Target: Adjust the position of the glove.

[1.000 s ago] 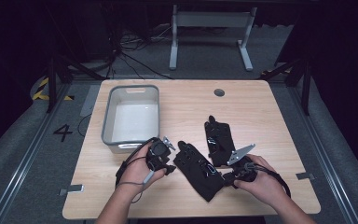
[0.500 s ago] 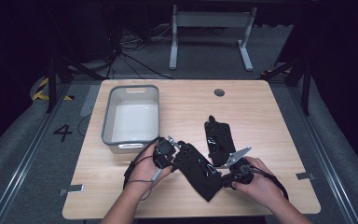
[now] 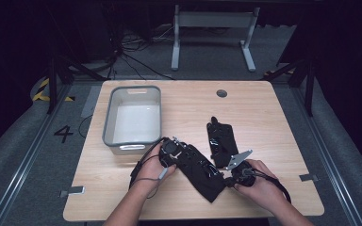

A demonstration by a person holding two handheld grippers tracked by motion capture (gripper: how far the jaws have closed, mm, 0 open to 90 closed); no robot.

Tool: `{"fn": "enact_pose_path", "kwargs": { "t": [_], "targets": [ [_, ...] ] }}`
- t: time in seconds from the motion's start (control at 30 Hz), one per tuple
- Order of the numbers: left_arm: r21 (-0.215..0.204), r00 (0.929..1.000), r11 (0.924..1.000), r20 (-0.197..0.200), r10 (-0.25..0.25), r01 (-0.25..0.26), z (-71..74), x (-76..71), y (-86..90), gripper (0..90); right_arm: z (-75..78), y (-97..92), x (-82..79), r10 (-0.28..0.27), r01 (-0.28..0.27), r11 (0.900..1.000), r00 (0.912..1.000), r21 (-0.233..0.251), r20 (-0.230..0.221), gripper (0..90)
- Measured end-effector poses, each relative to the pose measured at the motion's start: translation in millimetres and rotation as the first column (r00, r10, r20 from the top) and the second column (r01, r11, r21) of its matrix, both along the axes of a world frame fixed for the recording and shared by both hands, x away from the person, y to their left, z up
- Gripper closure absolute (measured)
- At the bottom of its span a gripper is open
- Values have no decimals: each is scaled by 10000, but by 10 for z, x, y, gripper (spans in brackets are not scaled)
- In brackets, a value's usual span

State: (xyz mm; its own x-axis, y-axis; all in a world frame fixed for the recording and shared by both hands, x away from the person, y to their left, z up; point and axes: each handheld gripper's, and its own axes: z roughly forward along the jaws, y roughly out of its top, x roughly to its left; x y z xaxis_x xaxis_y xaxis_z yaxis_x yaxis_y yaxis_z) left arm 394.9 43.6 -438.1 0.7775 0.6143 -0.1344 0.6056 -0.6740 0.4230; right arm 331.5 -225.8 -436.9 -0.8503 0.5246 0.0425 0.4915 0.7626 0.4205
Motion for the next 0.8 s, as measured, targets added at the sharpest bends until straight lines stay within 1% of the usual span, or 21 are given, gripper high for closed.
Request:
{"fn": "enact_pose_path", "kwargs": {
  "t": [0.03,0.13,0.17,0.27,0.4,0.47,0.53,0.57,0.6,0.67,0.7,0.8],
  "targets": [
    [29,10000,10000,4,38,-38,1,-6,0,896,0,1,0,7,-7,10000,10000,-10,7,866],
    [96,10000,10000,81,24,-25,31,-28,4,900,4,-3,-2,59,-59,10000,10000,19,7,877],
    [11,9999,10000,160,10,-11,51,-43,7,900,7,-9,-1,53,-53,10000,10000,49,-4,878],
    [-20,9998,10000,207,-36,36,90,-65,15,900,22,-37,5,16,-16,10000,10000,60,-26,880],
    [67,9999,10000,137,5,-6,84,-67,28,900,40,-46,3,75,-76,10000,10000,63,12,881],
    [-35,9999,9999,132,96,-96,86,-62,44,900,45,-47,3,127,-127,9999,9999,29,33,881],
    [-281,9997,9993,97,243,-240,94,-51,69,900,42,-45,2,136,-136,9999,9999,14,38,881],
    [-484,9989,9979,110,447,-441,97,-39,86,899,41,-45,2,150,-150,9999,9999,5,33,881],
    [-515,9983,9971,123,565,-558,98,-24,95,856,41,-45,2,155,-155,9999,9999,4,33,880],
    [-575,9974,9958,20,718,-715,79,8,97,724,40,-44,2,163,-163,9999,9999,-8,30,880],
    [-596,9970,9952,36,776,-772,67,19,92,667,39,-43,3,174,-174,9998,9998,-13,29,880],
    [-604,9967,9949,-62,811,-814,22,54,56,615,37,-41,3,171,-171,9999,9999,-19,20,880]
  ]
}}
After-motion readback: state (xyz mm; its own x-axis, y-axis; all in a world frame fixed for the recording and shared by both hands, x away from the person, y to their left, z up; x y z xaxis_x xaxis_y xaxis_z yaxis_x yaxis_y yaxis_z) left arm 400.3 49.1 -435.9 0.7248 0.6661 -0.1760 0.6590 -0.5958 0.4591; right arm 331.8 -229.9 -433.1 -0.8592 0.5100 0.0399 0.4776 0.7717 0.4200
